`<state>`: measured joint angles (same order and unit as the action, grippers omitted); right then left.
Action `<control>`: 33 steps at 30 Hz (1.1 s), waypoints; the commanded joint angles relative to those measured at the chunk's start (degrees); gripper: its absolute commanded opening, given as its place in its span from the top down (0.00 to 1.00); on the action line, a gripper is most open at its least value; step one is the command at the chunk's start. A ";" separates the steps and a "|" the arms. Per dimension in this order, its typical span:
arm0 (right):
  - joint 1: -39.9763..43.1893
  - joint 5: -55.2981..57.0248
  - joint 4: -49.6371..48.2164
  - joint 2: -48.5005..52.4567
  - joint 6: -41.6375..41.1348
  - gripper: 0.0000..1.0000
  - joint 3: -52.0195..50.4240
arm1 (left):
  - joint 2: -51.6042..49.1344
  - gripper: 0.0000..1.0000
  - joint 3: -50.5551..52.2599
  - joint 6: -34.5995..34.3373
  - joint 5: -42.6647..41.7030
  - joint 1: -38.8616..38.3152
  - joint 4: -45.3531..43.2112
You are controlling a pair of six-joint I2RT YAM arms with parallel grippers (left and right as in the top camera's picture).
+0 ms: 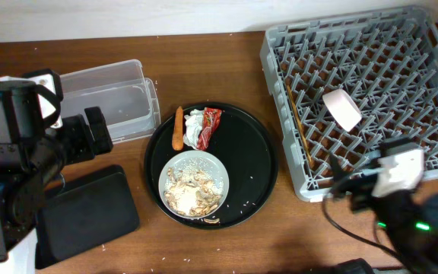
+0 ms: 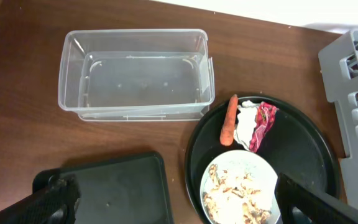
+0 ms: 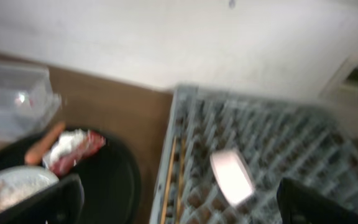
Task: Sort waste into correct bins and load items into the dishwasher rack
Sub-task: 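Retract the right arm to rest and reach the left gripper to the wrapper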
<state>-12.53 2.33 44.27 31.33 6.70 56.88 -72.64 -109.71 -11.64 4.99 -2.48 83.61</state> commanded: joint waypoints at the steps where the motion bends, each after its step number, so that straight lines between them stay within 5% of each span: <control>1: -0.15 -2.43 -10.80 -7.61 0.31 0.02 -19.21 | -0.02 0.01 -0.11 -0.50 0.85 0.31 0.04; 3: -0.15 -3.19 -19.93 -16.09 0.33 0.02 -34.93 | -0.02 0.01 -0.11 -0.50 0.85 0.31 0.04; 10: -0.15 -3.15 -34.16 -30.93 0.35 0.02 -53.99 | -0.02 0.01 -0.11 -0.50 0.85 0.31 0.04; 28: -0.15 -3.15 -39.85 -30.71 0.35 0.01 -56.57 | -0.02 0.01 -0.11 -0.50 1.03 0.31 -0.09; 33: -0.15 -3.15 -39.85 -30.71 0.35 0.02 -56.57 | -1.64 0.01 0.83 -0.28 -12.17 -0.48 -4.70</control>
<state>-12.53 -0.30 4.45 0.84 6.68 0.84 -72.71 -109.62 -11.68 -0.60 -2.44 80.95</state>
